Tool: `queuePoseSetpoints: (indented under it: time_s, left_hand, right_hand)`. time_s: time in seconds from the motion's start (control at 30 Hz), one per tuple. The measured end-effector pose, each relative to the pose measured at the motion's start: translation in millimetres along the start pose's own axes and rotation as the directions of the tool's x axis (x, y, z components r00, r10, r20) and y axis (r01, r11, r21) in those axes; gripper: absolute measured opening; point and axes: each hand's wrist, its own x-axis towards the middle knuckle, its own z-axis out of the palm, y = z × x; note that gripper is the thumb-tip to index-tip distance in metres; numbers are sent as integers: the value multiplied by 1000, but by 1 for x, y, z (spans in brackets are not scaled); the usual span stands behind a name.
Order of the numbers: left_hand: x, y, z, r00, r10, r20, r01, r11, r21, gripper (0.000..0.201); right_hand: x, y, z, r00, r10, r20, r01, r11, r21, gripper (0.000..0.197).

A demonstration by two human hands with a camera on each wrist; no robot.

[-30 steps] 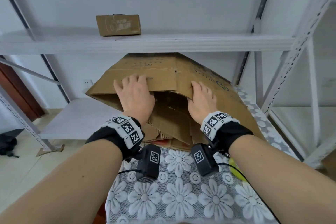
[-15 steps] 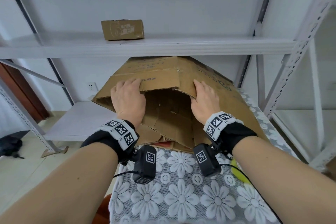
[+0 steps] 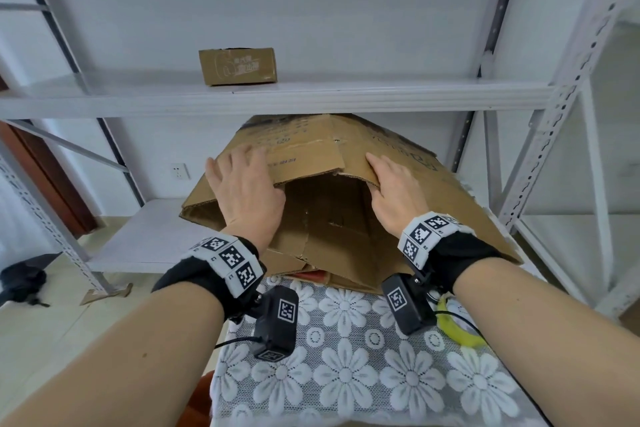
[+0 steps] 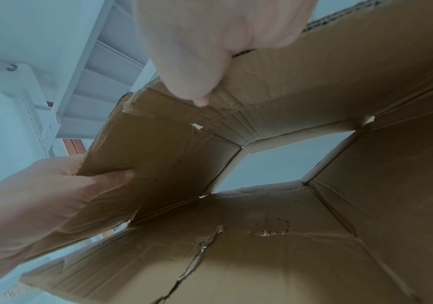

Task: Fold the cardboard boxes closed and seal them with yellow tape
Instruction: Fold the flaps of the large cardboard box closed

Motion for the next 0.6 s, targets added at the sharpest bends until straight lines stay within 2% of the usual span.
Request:
queuePoseSetpoints:
  time_s: [0.07,0.17,0.23,0.4,0.47,0.5,0.6]
  left_hand:
    - [0,1,-3,1000,-3,-2,3,1000,-5,62]
    - [-4,6,-10,998,64,11,-64,998,-11,43]
    - [-8,10,-14,995,97,-4,-97,995,-39,38]
    - [-17,20,-30,997,73,-33,-75,996,-52,74]
    - [-18,20,-39,996,44,73,-45,999,0,75]
    - [-19,20,-42,987,35,155,-43,998,44,69]
    - [-22,25,-51,919,8,394,-56,992,109,45]
  right_hand:
    - [-2,1,-2,1000,-14,-1,14,1000,10,53]
    - [-7,1,-2,999,-43,-2,43,998,41,50]
    - [-12,0,-2,997,-73,-14,74,995,68,48]
    - [-23,0,-3,992,-119,-48,123,988,91,47]
    - [-24,-1,-4,990,-125,-67,131,987,97,48]
    - [-24,-2,-4,989,-132,-72,139,985,101,48]
    - [-23,-5,-2,982,-175,-69,182,977,109,47]
